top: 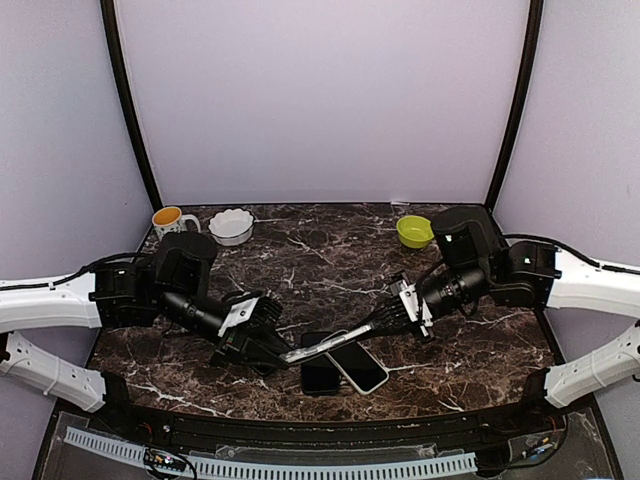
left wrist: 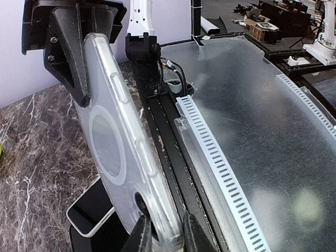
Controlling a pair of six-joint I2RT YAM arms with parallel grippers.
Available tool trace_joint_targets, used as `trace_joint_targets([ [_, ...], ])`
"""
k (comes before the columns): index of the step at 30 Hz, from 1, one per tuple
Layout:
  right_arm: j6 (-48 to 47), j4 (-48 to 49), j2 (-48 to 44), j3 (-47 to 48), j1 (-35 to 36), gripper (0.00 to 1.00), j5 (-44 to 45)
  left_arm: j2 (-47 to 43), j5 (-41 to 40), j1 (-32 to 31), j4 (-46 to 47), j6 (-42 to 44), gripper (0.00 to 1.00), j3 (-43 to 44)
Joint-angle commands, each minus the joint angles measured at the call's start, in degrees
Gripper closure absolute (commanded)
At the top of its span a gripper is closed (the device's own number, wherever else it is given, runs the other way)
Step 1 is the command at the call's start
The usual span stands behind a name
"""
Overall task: Take the phone out of the phone case
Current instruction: Remove the top left corner of the phone from the phone case.
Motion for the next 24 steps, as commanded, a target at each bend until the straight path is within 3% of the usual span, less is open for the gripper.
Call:
trace_joint_targets([
  [1, -4.20, 8.83, -1.23, 1.77, 1.60, 1.00, 2.18, 1.87, 6.94, -0.80, -3.48, 1.41, 0.81, 2.63],
  [24, -6.36, 10.70, -0.01, 2.43, 4.80, 1.00, 3.14, 5.59, 7.13, -0.80, -9.51, 2.81, 0.89, 6.46],
])
